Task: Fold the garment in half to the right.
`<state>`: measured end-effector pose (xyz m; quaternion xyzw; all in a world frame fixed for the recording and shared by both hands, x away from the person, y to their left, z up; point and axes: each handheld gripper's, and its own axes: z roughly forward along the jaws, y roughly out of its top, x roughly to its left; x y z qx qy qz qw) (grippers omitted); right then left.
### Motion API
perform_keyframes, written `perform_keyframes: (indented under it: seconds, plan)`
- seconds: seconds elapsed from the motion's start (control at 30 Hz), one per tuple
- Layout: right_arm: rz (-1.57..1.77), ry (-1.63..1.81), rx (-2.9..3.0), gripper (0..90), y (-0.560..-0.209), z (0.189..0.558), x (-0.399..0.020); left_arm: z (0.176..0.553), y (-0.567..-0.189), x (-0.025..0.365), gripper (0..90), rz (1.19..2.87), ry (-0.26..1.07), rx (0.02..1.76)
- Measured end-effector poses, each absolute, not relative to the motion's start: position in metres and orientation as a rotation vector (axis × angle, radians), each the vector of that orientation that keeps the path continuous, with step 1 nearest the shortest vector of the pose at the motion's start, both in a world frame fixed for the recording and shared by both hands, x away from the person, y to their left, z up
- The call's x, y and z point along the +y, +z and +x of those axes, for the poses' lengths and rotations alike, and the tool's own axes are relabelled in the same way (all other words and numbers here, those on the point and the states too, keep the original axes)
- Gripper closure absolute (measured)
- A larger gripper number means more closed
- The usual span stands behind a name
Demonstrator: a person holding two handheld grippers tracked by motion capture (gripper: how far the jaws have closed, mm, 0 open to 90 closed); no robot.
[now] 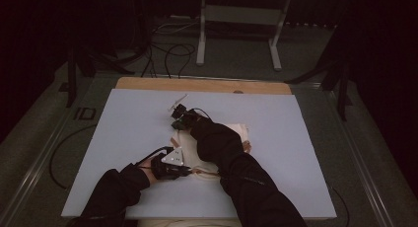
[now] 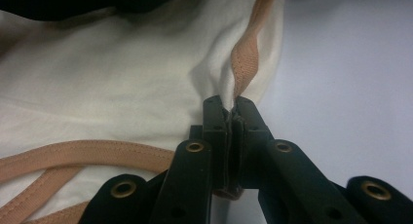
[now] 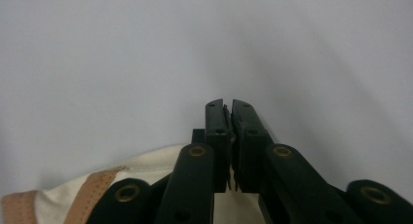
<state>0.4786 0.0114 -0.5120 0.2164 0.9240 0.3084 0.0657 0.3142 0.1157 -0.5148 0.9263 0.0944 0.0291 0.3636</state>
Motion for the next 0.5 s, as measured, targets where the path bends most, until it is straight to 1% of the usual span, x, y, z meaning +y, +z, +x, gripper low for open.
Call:
perform_keyframes:
  seconds: [0.13, 0.33, 0.5]
  plan:
    - [0.642, 0.949, 2.784, 87.7, -0.509, 0.479, 0.009, 0.314, -0.514, 0.116, 86.5, 2.382, 0.074, 0.244]
    - [0.625, 0.973, 2.761, 87.7, -0.5, 0.475, 0.004, 0.312, -0.511, 0.115, 86.5, 2.378, 0.123, 0.221]
    - [0.632, 0.994, 2.746, 87.6, -0.492, 0.474, 0.0, 0.311, -0.51, 0.115, 86.6, 2.362, 0.131, 0.207]
